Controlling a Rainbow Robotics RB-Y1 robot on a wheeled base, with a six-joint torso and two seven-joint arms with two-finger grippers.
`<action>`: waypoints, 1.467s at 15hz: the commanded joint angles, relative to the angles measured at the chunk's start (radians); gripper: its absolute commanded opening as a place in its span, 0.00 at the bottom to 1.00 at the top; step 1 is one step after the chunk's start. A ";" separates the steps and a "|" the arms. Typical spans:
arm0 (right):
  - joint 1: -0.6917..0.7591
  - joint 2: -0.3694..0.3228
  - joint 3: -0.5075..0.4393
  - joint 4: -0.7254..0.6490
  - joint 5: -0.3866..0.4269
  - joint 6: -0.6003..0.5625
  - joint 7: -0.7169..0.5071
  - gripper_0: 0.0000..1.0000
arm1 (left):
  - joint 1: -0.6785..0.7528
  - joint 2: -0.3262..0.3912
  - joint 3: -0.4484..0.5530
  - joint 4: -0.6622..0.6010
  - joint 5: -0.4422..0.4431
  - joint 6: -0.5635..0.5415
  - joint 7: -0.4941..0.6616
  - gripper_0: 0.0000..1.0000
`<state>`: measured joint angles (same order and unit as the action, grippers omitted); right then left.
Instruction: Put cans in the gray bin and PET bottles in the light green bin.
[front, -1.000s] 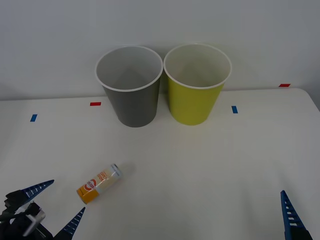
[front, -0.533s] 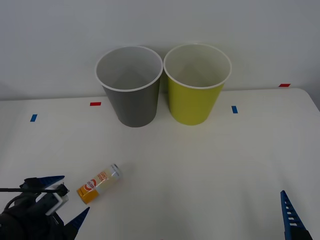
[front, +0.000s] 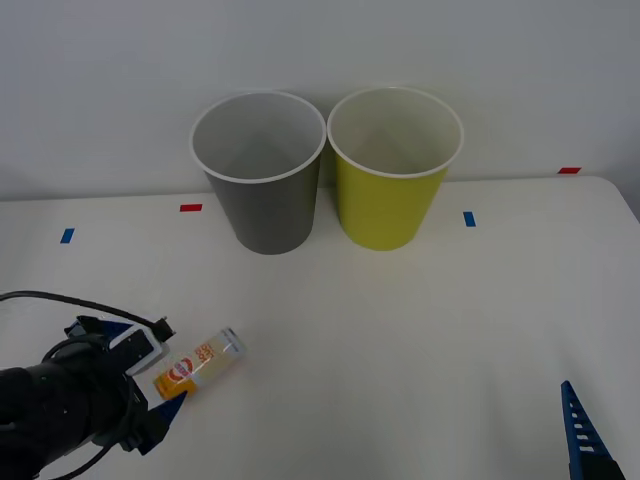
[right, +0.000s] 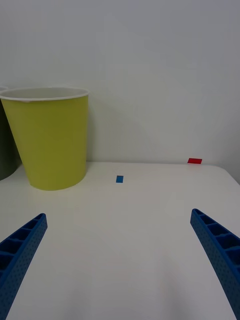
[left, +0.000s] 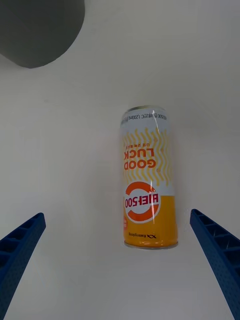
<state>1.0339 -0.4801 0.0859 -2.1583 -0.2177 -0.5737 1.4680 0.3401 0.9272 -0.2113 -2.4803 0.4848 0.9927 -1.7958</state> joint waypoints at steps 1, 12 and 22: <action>0.000 0.000 0.000 0.000 0.000 0.000 0.000 1.00 | -0.136 -0.044 -0.036 0.000 0.024 0.198 0.004 1.00; 0.000 0.000 0.000 0.000 0.000 0.000 0.000 1.00 | -0.443 -0.107 -0.258 0.161 -0.017 0.383 0.058 1.00; 0.000 0.000 0.000 0.000 0.000 0.000 0.000 1.00 | -0.604 -0.219 -0.350 0.285 -0.019 0.569 0.153 1.00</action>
<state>1.0339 -0.4801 0.0859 -2.1583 -0.2177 -0.5737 1.4680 -0.2569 0.7285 -0.5615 -2.2024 0.4668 1.5376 -1.6436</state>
